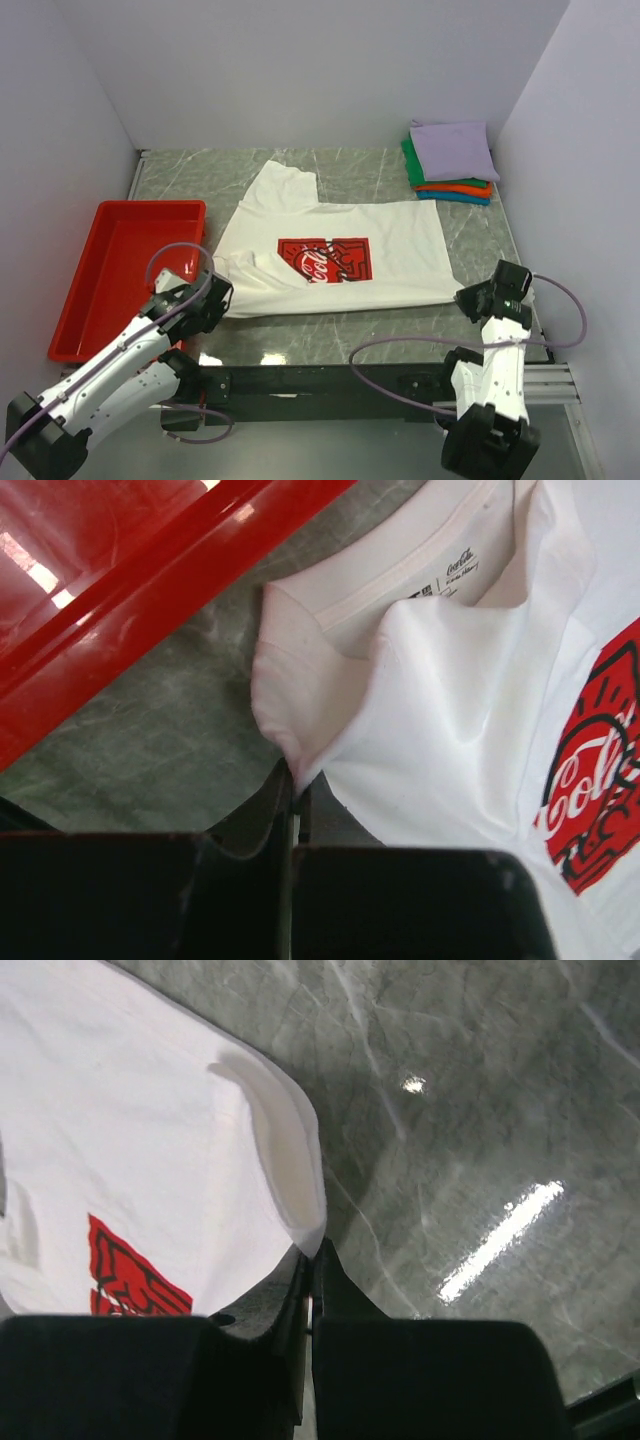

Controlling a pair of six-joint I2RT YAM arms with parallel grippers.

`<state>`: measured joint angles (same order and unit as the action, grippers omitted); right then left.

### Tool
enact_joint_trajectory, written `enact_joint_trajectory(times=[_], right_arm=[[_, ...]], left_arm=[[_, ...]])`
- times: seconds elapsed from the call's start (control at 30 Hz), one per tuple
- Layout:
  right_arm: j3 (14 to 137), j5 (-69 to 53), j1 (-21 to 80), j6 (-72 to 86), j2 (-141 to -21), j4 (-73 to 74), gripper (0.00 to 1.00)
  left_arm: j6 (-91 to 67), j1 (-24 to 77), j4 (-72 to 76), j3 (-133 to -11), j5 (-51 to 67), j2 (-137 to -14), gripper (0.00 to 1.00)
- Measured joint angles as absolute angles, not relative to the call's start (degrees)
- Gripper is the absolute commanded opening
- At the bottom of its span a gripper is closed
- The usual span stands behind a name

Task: Fold and stack the t-shirts
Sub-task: Fold the tshirt

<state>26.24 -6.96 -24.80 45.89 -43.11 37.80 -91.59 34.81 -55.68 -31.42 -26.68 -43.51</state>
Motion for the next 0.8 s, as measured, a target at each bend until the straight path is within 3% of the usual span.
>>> enact_joint_trajectory(times=[0.1,0.13,0.2,0.23,0.33,0.37,0.47,0.57,0.8], right_arm=[[26.17,-6.42,-24.97,46.68,-38.79,40.53,0.23],[26.17,-6.24,-25.02,46.98,-37.95,41.30,0.43],[26.20,-5.26,-25.15,47.09,-37.21,42.26,0.64],[26.20,-4.99,-25.30,46.94,-37.28,42.50,0.65],[26.26,-5.45,-25.39,45.43,-38.46,42.78,0.71],[26.30,-6.07,-25.39,44.93,-38.94,42.63,0.71],[26.33,-11.53,-25.23,41.98,-39.97,39.92,0.72],[26.61,-14.09,-20.40,40.45,-41.10,35.59,0.71],[39.40,-8.93,11.00,38.81,-55.22,24.34,0.65]], left_arm=[[-93.32,34.87,-56.75,-31.40,-26.39,-41.43,0.01],[-93.78,34.87,-56.90,-31.38,-26.33,-40.88,0.05],[-93.76,34.87,-57.01,-31.20,-26.28,-40.25,0.25],[-93.67,34.87,-57.14,-31.18,-26.09,-40.14,0.45],[-92.73,34.87,-57.28,-31.20,-25.39,-40.40,0.69],[-92.44,34.87,-57.32,-31.20,-25.23,-40.47,0.72],[-90.63,34.87,-57.28,-31.40,-24.95,-40.82,0.76],[-87.37,34.87,-56.51,-32.97,-24.77,-41.60,0.73],[-77.71,34.85,-51.29,-39.66,-25.26,-49.17,0.72]])
